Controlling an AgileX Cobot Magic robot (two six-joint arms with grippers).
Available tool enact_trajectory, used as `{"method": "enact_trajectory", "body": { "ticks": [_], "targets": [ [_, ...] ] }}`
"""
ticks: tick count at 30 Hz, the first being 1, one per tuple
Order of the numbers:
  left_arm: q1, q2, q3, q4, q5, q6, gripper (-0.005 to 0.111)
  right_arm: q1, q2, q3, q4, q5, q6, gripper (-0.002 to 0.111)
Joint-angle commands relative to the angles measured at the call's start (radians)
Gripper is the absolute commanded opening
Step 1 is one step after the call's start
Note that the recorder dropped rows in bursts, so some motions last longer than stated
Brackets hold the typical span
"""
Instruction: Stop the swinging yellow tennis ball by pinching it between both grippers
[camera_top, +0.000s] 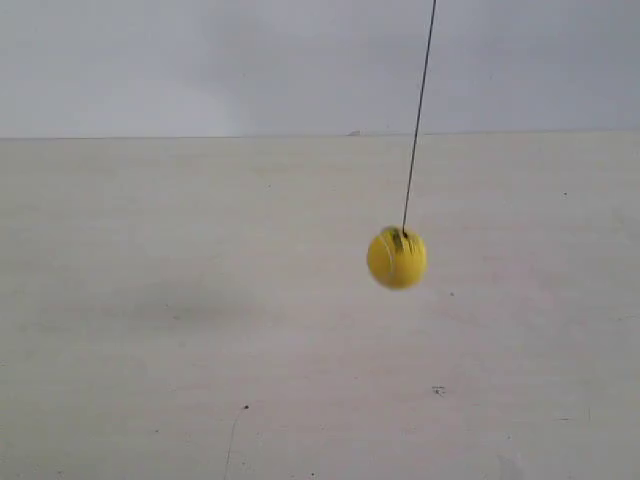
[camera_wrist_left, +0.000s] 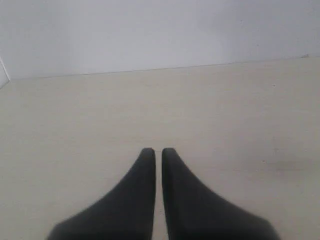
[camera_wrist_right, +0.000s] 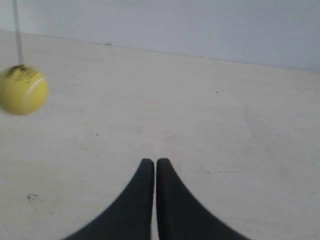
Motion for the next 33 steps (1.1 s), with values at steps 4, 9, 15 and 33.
{"method": "enact_trajectory", "body": {
  "ticks": [4,9,15,33],
  "targets": [
    [0.004,-0.002,0.003,-0.003,-0.008,0.005,0.005,-0.003,-0.004,-0.001,-0.011,-0.011,-0.025,0.000],
    [0.004,-0.002,0.003,-0.003,-0.008,0.005,0.005,-0.003,-0.004,-0.001,-0.014,-0.011,-0.091,0.000],
    [0.004,-0.002,0.003,-0.003,-0.008,0.005,0.005,-0.003,-0.004,-0.001,-0.006,-0.144,-0.126,0.000],
    [0.003,-0.002,0.003,0.173,-0.421,0.046,0.005,-0.003,-0.004,-0.001,0.001,-0.537,0.216,0.000]
  ]
}}
